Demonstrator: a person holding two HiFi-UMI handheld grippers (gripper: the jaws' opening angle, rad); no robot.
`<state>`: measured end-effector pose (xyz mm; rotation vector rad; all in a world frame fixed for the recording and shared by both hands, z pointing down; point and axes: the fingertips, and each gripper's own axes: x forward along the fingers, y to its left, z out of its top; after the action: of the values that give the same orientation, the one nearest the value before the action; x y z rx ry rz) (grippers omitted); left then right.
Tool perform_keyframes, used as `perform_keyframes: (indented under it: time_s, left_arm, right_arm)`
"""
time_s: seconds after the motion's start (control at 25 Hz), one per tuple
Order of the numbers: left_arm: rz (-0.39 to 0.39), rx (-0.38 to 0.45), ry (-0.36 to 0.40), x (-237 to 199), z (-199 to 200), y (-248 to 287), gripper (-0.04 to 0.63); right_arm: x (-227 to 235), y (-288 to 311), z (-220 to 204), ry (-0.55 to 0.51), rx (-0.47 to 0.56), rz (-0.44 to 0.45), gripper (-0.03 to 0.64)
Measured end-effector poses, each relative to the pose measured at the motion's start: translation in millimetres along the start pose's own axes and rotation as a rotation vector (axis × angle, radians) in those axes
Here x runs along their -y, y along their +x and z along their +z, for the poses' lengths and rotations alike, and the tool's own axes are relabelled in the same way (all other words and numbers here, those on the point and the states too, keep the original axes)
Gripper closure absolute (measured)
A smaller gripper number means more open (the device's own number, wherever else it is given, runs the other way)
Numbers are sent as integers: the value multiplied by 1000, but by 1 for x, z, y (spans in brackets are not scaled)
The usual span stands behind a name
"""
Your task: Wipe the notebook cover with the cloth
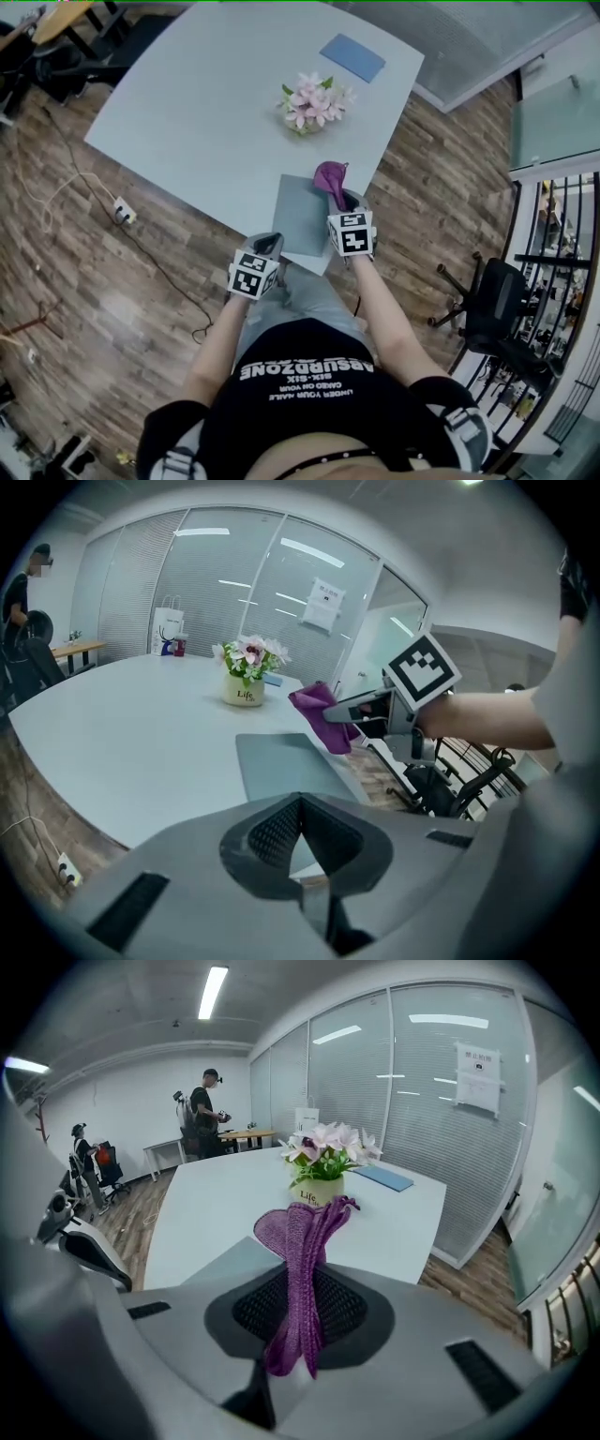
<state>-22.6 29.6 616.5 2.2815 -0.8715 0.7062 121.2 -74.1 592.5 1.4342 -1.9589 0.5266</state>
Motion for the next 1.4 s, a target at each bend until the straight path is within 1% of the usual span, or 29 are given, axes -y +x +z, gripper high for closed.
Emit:
perform_keyframes:
  time_s: [0.24, 0.4, 0.52, 0.6, 0.68, 0.76, 0.84, 0.88, 1.04, 1.16, 1.4]
  left_arm:
    - [31, -93, -10, -16, -17, 23, 581]
    - [35, -124, -23, -21, -26, 32, 581]
    - [40, -154, -11, -22, -32, 36, 581]
    - [42, -170, 4, -22, -34, 37, 581]
    - [39, -177, 27, -21, -34, 38, 581]
    - [33, -186, 77, -20, -33, 38, 581]
    - [31, -196, 126, -19, -34, 38, 581]
    - [32, -198, 134, -19, -34, 38, 581]
    - [49, -178, 95, -20, -35, 37, 581]
    - [62, -164, 92, -20, -33, 36, 581]
    - [61, -158, 87, -20, -34, 36, 582]
  right_arm:
    - [10, 32, -6, -22, -64, 11, 538]
    - [11, 46, -12, -38, -89, -3, 538]
    - [3, 54, -18, -47, -117, 20, 538]
    - [-3, 58, -20, -27, -122, 45, 538]
    - [-5, 61, -20, 7, -118, 60, 538]
    - [-5, 62, -19, 31, -121, 66, 540]
    - [-9, 63, -17, 36, -129, 75, 538]
    - [-12, 64, -16, 36, -133, 81, 538]
    - [-25, 66, -15, 36, -146, 89, 538]
    - [-34, 68, -12, 35, -147, 95, 539]
    - [-57, 73, -7, -3, -149, 148, 540]
